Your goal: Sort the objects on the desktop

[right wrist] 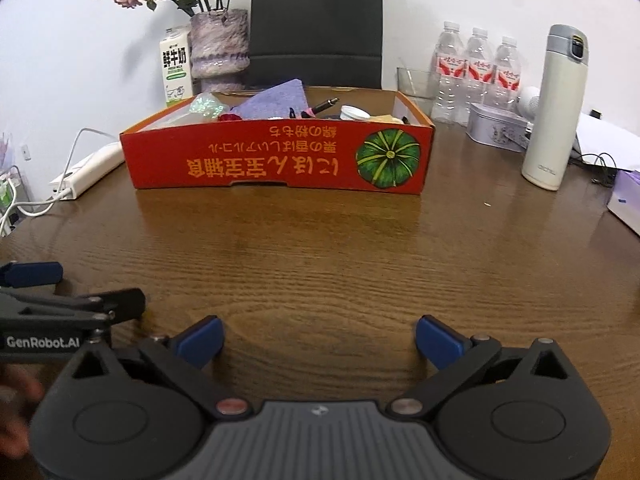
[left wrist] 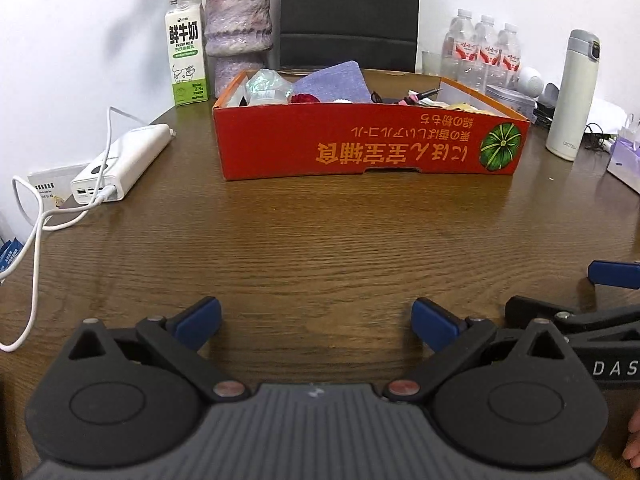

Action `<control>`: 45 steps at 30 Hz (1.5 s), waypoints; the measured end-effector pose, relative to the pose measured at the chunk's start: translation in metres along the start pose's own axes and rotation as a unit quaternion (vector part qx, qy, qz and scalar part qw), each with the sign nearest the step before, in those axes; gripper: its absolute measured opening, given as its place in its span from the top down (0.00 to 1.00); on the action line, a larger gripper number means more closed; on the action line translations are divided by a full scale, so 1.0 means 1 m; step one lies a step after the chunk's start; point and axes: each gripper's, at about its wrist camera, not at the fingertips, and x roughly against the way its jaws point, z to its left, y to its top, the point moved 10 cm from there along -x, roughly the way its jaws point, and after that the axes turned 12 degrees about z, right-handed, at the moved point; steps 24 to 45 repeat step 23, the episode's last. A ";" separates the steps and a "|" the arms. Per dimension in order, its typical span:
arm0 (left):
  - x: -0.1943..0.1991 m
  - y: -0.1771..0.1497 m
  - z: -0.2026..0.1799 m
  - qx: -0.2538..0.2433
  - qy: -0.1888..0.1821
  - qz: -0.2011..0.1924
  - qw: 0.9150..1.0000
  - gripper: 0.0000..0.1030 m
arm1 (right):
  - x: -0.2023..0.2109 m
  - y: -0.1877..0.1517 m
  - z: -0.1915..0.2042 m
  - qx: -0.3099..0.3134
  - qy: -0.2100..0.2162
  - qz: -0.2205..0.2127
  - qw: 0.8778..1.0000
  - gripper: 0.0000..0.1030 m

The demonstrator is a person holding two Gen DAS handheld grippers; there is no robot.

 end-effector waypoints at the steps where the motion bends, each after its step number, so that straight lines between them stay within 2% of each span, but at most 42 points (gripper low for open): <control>1: 0.000 0.000 0.000 0.000 -0.001 0.000 1.000 0.00 | -0.001 0.000 0.000 0.002 0.002 0.000 1.000 0.00; 45: -0.001 0.001 0.007 0.012 0.011 0.001 1.000 0.00 | -0.004 0.004 0.002 -0.014 -0.012 0.000 1.000 0.00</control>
